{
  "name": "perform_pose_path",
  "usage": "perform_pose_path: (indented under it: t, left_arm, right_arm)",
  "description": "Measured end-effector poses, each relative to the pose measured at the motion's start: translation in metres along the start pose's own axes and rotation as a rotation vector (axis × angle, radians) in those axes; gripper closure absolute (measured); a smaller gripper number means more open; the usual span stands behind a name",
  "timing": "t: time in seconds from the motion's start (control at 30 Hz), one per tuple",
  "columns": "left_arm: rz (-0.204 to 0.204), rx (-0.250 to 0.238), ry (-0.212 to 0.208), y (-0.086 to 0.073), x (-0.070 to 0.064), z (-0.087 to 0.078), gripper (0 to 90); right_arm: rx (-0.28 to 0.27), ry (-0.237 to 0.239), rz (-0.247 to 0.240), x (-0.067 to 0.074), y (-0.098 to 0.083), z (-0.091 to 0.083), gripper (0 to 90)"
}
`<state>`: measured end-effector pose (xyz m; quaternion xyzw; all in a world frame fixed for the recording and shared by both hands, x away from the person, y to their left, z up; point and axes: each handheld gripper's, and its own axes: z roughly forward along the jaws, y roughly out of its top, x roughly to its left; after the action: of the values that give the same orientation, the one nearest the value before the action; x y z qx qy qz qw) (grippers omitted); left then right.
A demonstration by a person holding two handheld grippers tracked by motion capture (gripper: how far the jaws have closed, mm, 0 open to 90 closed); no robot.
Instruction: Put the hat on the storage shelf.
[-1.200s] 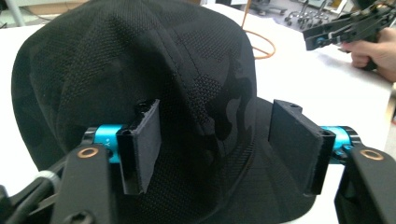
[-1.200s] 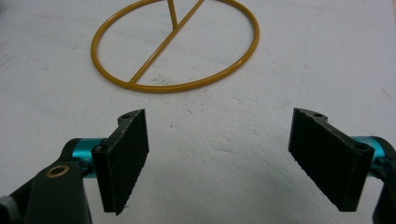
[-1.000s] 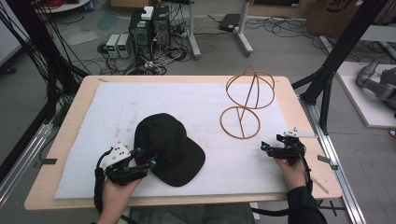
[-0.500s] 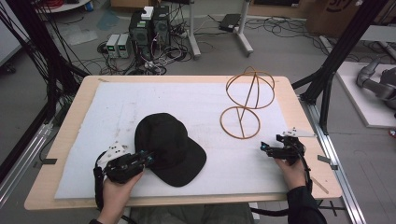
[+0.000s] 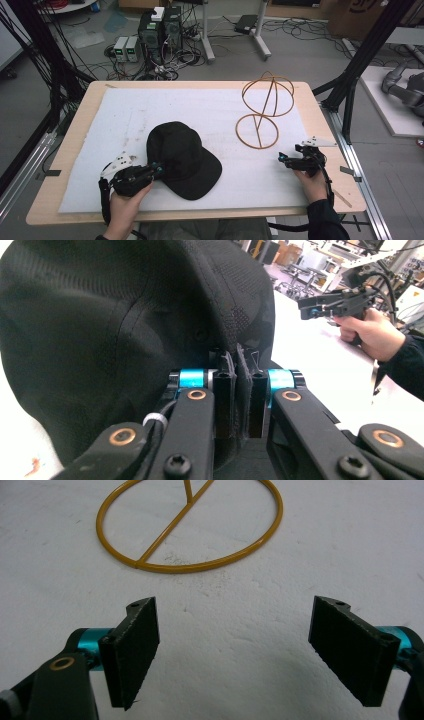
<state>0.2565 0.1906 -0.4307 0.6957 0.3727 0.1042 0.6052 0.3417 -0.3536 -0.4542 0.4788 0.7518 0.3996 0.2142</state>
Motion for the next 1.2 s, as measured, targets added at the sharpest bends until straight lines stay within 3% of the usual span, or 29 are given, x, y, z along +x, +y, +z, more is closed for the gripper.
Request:
perform_pose_path:
  t: [0.37, 0.67, 0.9, 1.2]
  left_arm:
    - [0.061, -0.028, -0.063, 0.018, -0.018, 0.004, 87.4]
    - [0.086, -0.086, -0.092, 0.038, -0.032, -0.002, 87.4]
    - [0.118, -0.143, -0.106, 0.063, -0.045, -0.005, 87.4]
    - [0.154, -0.162, -0.137, 0.098, -0.060, -0.002, 87.4]
  right_arm:
    - [0.001, 0.000, -0.002, 0.000, 0.000, 0.000, 19.9]
    - [0.005, -0.003, -0.015, 0.002, 0.000, 0.000, 19.9]
    - [0.013, -0.008, -0.028, 0.003, 0.001, 0.001, 19.9]
    - [0.022, -0.004, -0.033, 0.004, 0.001, 0.002, 19.9]
